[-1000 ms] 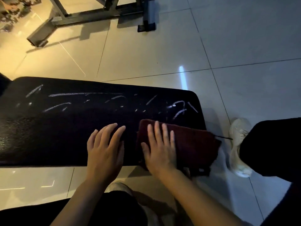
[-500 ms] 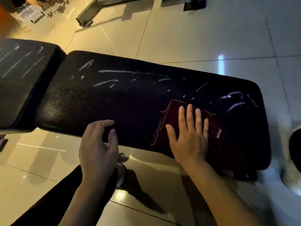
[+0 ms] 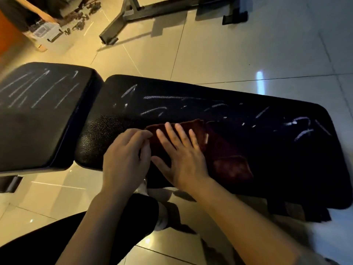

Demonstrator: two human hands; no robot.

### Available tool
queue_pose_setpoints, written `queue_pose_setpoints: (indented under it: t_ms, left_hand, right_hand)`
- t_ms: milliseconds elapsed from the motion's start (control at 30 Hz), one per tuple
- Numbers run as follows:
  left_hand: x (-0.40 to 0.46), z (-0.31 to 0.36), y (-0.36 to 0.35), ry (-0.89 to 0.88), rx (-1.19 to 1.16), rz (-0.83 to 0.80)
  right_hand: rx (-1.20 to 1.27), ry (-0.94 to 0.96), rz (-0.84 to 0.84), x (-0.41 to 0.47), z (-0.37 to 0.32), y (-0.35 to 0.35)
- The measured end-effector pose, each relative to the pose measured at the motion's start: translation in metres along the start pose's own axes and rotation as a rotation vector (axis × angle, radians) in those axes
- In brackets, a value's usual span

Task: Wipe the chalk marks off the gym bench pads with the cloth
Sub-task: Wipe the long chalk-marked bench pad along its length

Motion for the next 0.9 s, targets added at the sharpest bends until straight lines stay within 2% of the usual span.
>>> queue_pose_setpoints:
  t_ms: [100, 233, 300, 400, 433, 500, 567, 633, 667, 733, 800, 833, 900]
  left_hand:
    - [-0.001, 0.01, -0.005, -0.257, -0.008, -0.065]
    - [-0.025, 0.039, -0.033, -0.721, 0.044, -0.269]
    - [-0.036, 0.043, -0.049, -0.892, 0.088, -0.351]
    - [-0.037, 0.037, -0.065, -0.907, 0.047, -0.401]
    - [-0.035, 0.035, -0.068, -0.9, 0.02, -0.396]
    - [-0.031, 0.034, -0.069, -0.879, -0.055, -0.368]
    - [-0.027, 0.035, -0.068, -0.851, -0.151, -0.367]
    - [-0.026, 0.038, -0.063, -0.834, -0.188, -0.374]
    - [-0.024, 0.039, -0.059, -0.822, -0.194, -0.377]
    - [-0.021, 0.036, -0.048, -0.784, -0.268, -0.391]
    - [-0.018, 0.034, -0.027, -0.769, -0.401, -0.419]
    - [-0.016, 0.034, -0.015, -0.773, -0.455, -0.431]
    - [-0.015, 0.029, 0.007, -0.819, -0.496, -0.445]
  right_hand:
    - [0.031, -0.186, 0.113, -0.023, 0.035, 0.006]
    - [-0.022, -0.43, 0.117, -0.047, 0.068, 0.011]
    - [-0.034, -0.48, 0.125, -0.049, 0.073, 0.011]
    - [0.126, -0.465, 0.189, -0.05, 0.067, 0.015]
    - [0.235, -0.479, 0.284, -0.056, 0.064, 0.021]
    - [0.408, -0.564, 0.583, -0.081, 0.061, 0.029]
    - [0.361, -0.715, 0.862, -0.117, 0.05, 0.026]
    - [0.294, -0.872, 0.997, -0.147, 0.038, 0.01]
    - [0.296, -0.942, 0.984, -0.158, 0.034, -0.001]
    - [0.318, -1.039, 0.843, -0.168, 0.024, -0.02]
    - [0.316, -1.033, 0.717, -0.168, 0.008, -0.028]
    - [0.333, -1.032, 0.695, -0.166, -0.003, -0.026]
    - [0.457, -1.075, 0.776, -0.164, -0.022, -0.018]
Point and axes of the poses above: each hand's wrist, its own x-axis towards the middle knuckle, its own y-axis out of the back of the hand, z = x × y, the point moved 6 cm from there along x, towards the middle knuckle, and after that the axes turned 2 degrees about x, right-handed, at the moved point
